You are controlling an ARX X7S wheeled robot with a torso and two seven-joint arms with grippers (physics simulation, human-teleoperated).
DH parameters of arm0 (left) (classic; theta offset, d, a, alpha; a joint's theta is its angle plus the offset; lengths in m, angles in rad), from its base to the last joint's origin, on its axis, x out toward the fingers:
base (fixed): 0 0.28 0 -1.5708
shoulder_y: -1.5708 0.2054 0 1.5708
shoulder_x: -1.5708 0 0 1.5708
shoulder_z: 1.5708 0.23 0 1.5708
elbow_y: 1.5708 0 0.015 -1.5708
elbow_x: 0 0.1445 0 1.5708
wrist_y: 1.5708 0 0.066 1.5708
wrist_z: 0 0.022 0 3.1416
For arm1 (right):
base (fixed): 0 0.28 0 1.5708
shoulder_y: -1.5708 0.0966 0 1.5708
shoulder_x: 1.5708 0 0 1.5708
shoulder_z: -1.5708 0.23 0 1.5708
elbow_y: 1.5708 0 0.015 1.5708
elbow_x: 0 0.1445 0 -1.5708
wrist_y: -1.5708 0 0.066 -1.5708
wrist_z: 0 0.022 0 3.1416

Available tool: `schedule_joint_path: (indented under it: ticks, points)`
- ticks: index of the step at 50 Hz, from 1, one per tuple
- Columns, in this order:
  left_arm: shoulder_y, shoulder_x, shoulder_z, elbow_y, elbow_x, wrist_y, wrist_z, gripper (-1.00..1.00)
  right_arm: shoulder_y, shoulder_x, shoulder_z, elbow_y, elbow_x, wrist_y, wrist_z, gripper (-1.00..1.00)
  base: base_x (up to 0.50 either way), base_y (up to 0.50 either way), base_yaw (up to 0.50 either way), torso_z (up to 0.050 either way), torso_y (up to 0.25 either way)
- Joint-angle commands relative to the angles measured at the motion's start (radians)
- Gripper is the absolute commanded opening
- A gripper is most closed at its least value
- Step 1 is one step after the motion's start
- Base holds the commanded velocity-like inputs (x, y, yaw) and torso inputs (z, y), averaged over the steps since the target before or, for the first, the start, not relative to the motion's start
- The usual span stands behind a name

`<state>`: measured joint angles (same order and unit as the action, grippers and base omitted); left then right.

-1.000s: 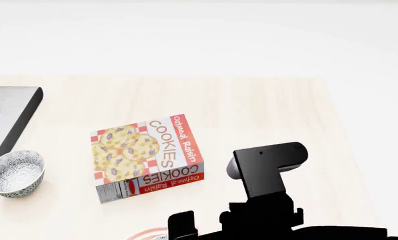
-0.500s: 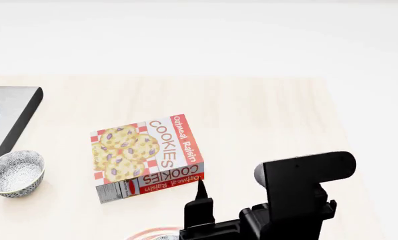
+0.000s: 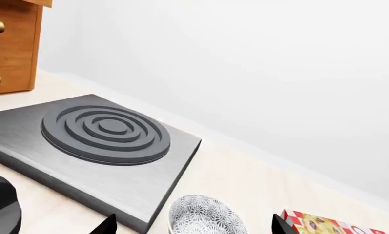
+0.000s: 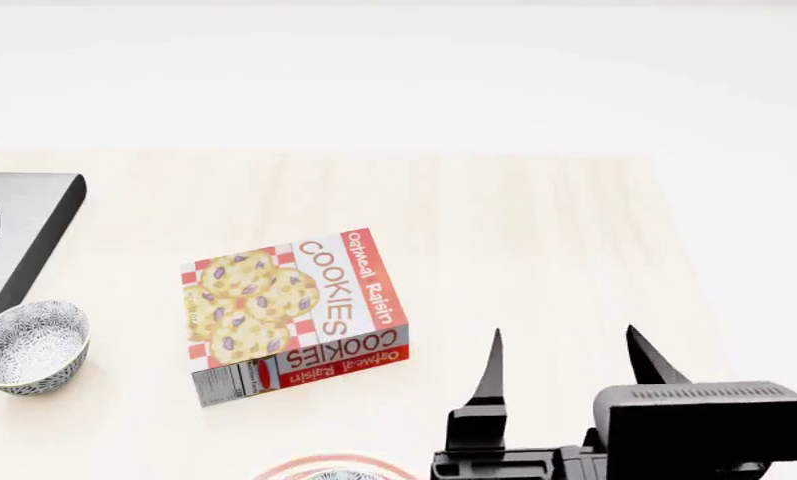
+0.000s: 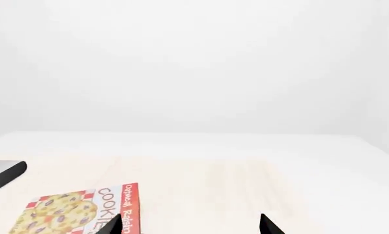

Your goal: Pick the akita bowl next to the plate and place it on the plate.

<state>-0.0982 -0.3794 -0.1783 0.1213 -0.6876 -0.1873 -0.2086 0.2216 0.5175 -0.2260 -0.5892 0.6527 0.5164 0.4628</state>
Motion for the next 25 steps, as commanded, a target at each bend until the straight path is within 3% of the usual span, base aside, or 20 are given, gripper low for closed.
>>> schedule_joint_path:
  ticks: [1,7,25]
  points:
    - [0.0,-0.001,0.003,0.001,-0.001,0.001,-0.001,1.0,-0.094,-0.012,-0.009,0.06,-0.178,-0.201,-0.023,1.0,0.0,0.0,0.0,0.0,0.0]
    - [0.001,-0.002,0.003,0.007,0.0,0.001,-0.008,1.0,-0.13,-0.011,-0.016,0.085,-0.275,-0.311,-0.024,1.0,0.0,0.0,0.0,0.0,0.0]
    - [0.006,-0.001,0.008,0.004,0.008,0.024,0.006,1.0,-0.201,0.03,0.038,0.025,-0.355,-0.356,0.041,1.0,0.0,0.0,0.0,0.0,0.0]
